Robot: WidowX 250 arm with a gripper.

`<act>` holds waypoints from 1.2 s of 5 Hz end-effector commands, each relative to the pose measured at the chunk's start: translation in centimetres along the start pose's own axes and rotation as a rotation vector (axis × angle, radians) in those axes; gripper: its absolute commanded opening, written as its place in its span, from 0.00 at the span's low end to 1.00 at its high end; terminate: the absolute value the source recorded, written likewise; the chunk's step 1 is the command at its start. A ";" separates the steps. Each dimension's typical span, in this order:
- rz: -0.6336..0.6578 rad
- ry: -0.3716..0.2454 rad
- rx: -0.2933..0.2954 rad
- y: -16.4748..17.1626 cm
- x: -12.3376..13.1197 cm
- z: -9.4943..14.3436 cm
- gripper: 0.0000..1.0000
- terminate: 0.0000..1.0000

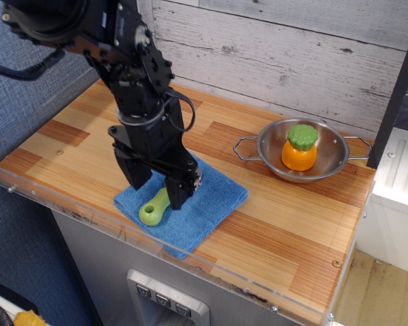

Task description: Place the green peeler to the right of the blue towel

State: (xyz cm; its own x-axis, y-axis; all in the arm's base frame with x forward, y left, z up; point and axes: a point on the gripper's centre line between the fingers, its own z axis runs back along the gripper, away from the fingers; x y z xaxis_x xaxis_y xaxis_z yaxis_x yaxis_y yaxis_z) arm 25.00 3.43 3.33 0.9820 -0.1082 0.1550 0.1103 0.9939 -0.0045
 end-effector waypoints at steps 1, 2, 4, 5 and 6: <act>-0.027 0.010 0.006 -0.1 0.3 -0.8 1.00 0.00; -0.026 0.016 0.001 -0.1 0.2 -1.1 1.00 0.00; -0.032 0.012 -0.004 -0.1 0.3 -1.1 0.00 0.00; -0.032 0.013 -0.006 -0.2 0.3 -1.1 0.00 0.00; -0.033 0.010 -0.005 -0.2 0.4 -0.8 0.00 0.00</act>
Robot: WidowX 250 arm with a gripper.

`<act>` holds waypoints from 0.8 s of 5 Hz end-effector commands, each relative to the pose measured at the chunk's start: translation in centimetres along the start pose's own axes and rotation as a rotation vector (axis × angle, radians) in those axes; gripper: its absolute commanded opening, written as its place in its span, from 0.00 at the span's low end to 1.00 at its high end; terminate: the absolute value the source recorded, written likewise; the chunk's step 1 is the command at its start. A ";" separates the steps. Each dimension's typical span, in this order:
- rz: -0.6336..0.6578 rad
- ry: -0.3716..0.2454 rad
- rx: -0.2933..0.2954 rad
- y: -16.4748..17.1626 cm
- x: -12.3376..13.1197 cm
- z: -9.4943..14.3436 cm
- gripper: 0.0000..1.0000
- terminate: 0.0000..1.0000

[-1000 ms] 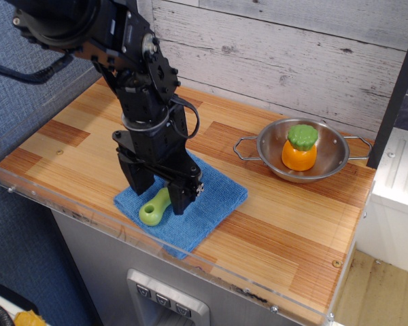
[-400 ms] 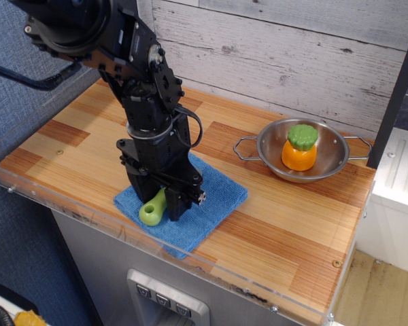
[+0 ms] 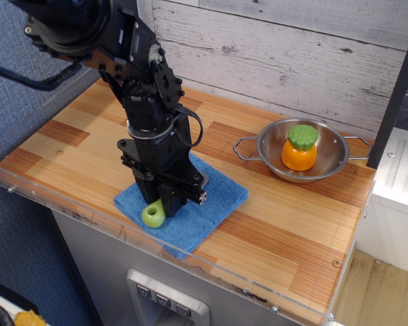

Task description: Place the green peeler to the right of the blue towel

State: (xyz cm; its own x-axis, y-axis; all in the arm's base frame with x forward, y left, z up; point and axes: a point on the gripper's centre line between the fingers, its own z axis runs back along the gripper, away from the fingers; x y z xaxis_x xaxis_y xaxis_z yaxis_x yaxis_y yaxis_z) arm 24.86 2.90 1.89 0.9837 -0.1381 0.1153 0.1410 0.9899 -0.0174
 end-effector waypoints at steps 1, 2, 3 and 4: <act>-0.017 -0.048 0.035 -0.7 1.3 2.8 0.00 0.00; -0.016 -0.072 0.011 -3.6 1.6 5.6 0.00 0.00; 0.092 -0.075 -0.058 -5.9 1.3 5.8 0.00 0.00; 0.171 -0.014 -0.063 -8.1 0.6 4.3 0.00 0.00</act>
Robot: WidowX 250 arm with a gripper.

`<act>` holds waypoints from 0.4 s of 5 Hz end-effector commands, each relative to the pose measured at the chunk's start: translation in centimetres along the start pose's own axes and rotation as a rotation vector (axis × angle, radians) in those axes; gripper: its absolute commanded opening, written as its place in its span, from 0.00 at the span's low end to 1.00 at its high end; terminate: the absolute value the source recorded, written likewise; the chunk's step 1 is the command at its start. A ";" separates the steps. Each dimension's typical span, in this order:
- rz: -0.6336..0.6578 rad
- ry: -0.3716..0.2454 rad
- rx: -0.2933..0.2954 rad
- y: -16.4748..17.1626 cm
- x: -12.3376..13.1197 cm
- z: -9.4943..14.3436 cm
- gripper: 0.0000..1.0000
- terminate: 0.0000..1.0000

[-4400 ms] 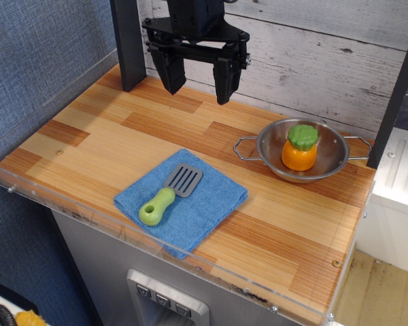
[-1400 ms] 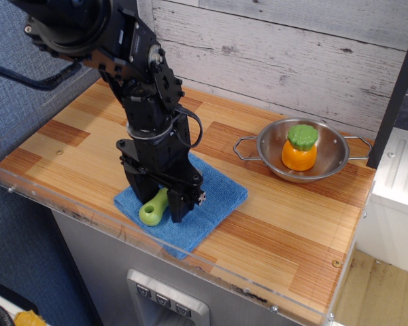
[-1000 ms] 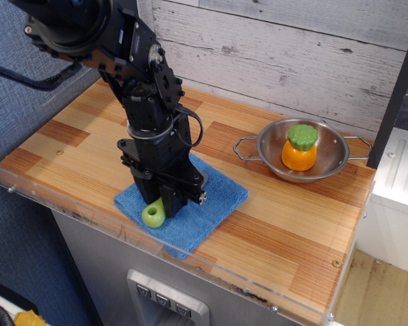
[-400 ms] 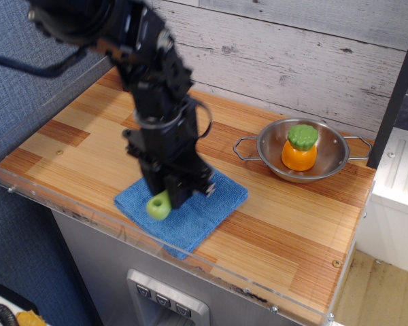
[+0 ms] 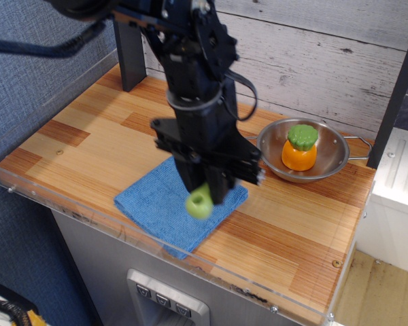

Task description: Place the green peeler to the right of the blue towel

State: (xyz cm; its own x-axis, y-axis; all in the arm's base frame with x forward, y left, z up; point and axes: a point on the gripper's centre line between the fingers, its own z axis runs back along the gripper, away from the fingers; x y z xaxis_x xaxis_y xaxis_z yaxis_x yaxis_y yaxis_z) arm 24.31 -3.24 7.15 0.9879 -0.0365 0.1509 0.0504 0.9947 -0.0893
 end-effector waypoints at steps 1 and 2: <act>0.101 0.073 -0.043 -3.3 -1.6 -2.7 0.00 0.00; 0.071 0.091 -0.067 -4.5 -1.8 -3.6 0.00 0.00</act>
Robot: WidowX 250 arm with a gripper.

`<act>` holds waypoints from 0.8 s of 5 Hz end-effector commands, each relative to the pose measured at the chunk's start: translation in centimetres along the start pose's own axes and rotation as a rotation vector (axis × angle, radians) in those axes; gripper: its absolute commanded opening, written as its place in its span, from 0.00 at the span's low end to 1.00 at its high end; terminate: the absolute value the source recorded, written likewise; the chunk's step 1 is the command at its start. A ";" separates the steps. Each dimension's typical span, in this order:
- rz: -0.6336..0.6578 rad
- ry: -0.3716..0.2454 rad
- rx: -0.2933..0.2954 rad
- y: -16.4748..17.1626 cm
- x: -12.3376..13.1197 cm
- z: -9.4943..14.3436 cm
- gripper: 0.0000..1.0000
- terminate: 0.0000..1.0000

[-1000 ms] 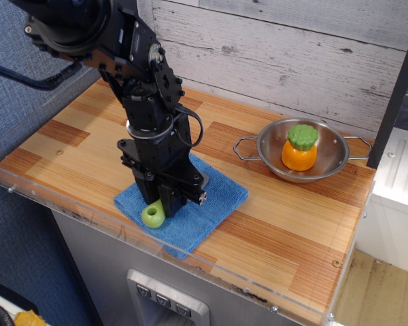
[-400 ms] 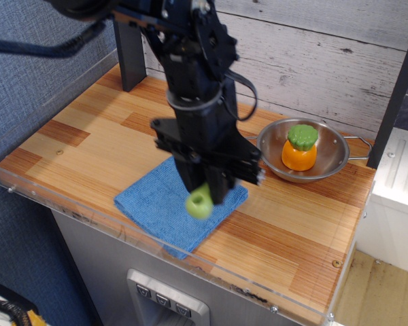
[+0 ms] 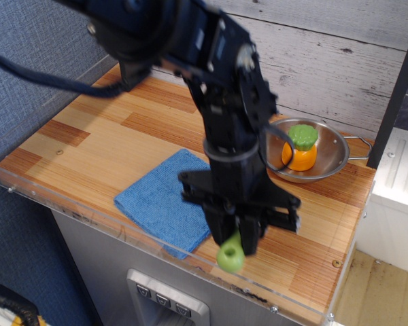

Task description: Place the green peeler to the right of the blue towel

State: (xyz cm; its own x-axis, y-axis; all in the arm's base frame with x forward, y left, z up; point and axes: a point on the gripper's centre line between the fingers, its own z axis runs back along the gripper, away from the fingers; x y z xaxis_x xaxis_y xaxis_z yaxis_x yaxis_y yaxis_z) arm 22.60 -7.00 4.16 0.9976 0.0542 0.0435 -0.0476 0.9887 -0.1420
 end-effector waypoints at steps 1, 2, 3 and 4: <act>-0.064 0.006 -0.016 -1.6 0.5 -1.4 0.00 0.00; -0.097 -0.030 -0.003 -2.2 1.5 -1.8 0.00 0.00; -0.124 -0.087 0.003 -2.7 3.2 -1.3 0.00 0.00; -0.140 -0.111 0.007 -2.8 4.6 -0.8 0.00 0.00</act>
State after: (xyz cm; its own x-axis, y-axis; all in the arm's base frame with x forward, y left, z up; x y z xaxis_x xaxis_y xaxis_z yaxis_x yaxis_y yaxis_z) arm 26.64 -9.72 3.18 0.9872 -0.0723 0.1419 0.0892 0.9892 -0.1163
